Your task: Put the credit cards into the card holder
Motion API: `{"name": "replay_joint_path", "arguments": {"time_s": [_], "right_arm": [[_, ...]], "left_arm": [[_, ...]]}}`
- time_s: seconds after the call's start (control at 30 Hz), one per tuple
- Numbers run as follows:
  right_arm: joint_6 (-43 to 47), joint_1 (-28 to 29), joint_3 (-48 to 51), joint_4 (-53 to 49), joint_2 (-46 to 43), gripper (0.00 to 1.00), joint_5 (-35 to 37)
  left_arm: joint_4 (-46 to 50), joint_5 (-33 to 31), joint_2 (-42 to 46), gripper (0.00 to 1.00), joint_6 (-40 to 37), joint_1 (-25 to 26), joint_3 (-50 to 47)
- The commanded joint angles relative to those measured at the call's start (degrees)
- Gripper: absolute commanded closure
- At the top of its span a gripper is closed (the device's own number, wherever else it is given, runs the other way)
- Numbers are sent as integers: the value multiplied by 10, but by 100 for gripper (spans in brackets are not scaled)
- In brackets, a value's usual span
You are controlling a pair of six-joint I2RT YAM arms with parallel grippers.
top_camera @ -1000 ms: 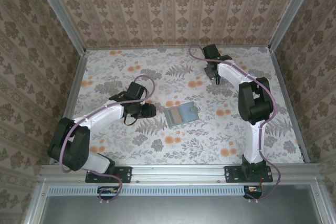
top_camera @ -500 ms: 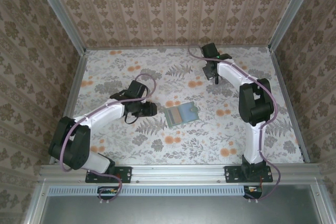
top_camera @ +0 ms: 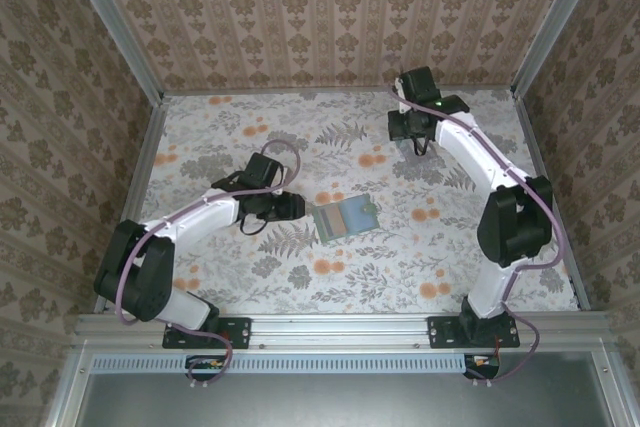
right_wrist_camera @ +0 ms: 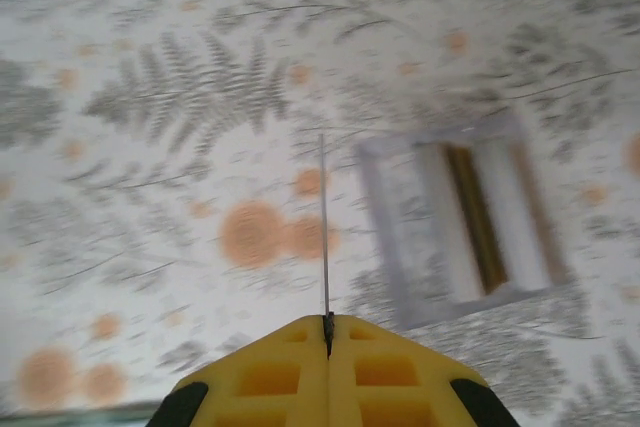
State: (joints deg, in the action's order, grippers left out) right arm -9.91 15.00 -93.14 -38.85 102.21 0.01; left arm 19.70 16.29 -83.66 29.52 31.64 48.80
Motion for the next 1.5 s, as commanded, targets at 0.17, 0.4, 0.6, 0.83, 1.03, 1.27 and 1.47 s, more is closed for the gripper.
{"name": "replay_joint_path", "arguments": {"time_s": [0.17,0.4,0.6,0.83,1.03,1.27,1.47], "right_arm": [[-124,-10,185,77,-74,100,-376],[-136,-9,328,191,-69,100,-511],[-108,-9,346,185,-31,100,-518],[-111,-9,334,216,35,100,-496],[-100,-9,334,224,62,100,-505],[-108,-7,355,264,62,100,-526],[-93,-9,373,299,65,100,-531]], "left_arm": [[-40,35,-31,52,-9,20,0],[-55,47,-47,52,3,36,-3],[-57,50,-87,54,9,53,19],[-90,57,-116,57,39,56,13],[-88,52,-116,57,34,57,9],[-89,48,-134,65,36,55,15],[-81,52,-154,78,34,42,22]]}}
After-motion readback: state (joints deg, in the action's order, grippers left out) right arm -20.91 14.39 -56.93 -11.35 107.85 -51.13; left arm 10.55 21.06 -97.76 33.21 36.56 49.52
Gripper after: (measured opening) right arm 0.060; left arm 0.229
